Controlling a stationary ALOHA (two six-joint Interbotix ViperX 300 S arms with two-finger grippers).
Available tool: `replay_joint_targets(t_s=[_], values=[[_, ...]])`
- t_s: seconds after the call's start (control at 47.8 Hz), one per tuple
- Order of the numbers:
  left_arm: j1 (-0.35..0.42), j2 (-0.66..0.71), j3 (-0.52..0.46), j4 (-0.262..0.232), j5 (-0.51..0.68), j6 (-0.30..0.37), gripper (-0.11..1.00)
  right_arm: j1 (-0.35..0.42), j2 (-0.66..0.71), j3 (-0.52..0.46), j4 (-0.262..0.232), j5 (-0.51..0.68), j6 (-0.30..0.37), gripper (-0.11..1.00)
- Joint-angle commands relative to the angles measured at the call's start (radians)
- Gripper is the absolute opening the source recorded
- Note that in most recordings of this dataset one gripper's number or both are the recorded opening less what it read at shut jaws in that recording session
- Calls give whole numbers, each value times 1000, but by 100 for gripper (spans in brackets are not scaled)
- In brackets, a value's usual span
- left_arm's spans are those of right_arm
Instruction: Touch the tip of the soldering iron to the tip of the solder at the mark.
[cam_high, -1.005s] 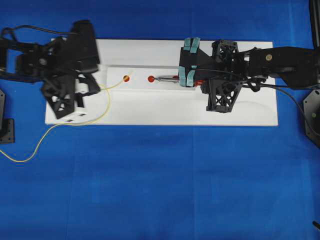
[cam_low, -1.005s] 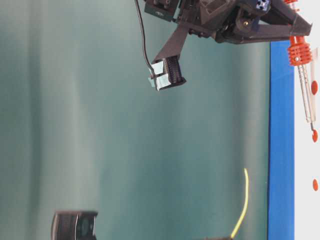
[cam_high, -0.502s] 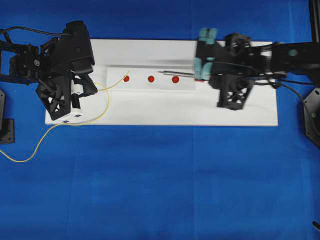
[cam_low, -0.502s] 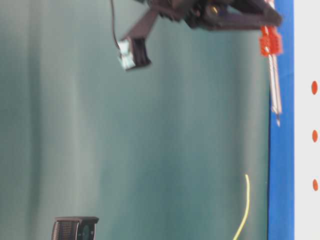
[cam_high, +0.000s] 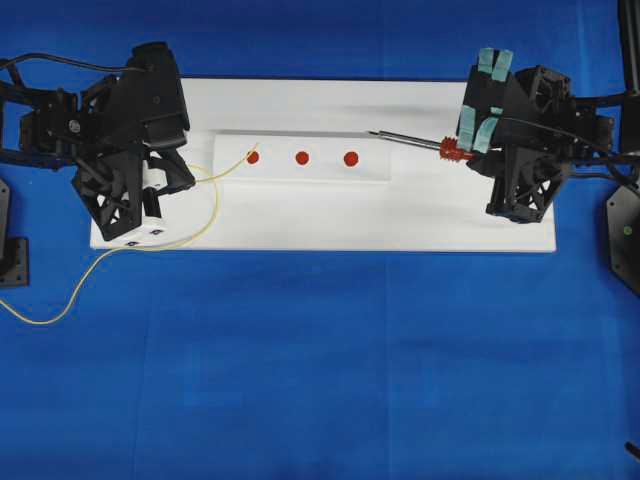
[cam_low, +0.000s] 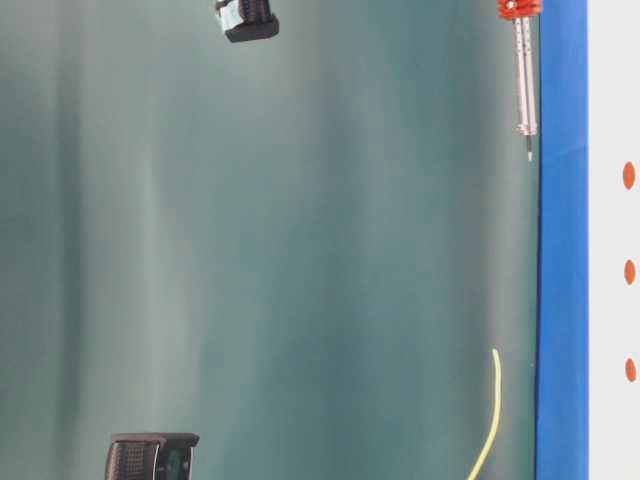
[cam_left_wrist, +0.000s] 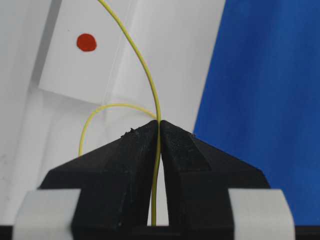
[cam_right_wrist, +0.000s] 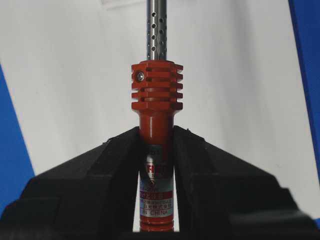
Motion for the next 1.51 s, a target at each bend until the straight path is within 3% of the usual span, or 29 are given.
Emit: replay_joint_targets(t_s=[0.0,0.293,0.837,1.486], values=[[-2,-2,-11,2,-6,-2,3,0,-11,-9,-3,-8,2,6],[-2,57,-40,2,-72,2,3,-2,-8,-11,-11,-9,2,6],[-2,456,-290,2,-156,14,3,0,2,-11,-12,-14,2,6],[18,491,-299,2,-150,0,3,0,60,-15,-14,-37,3,6]])
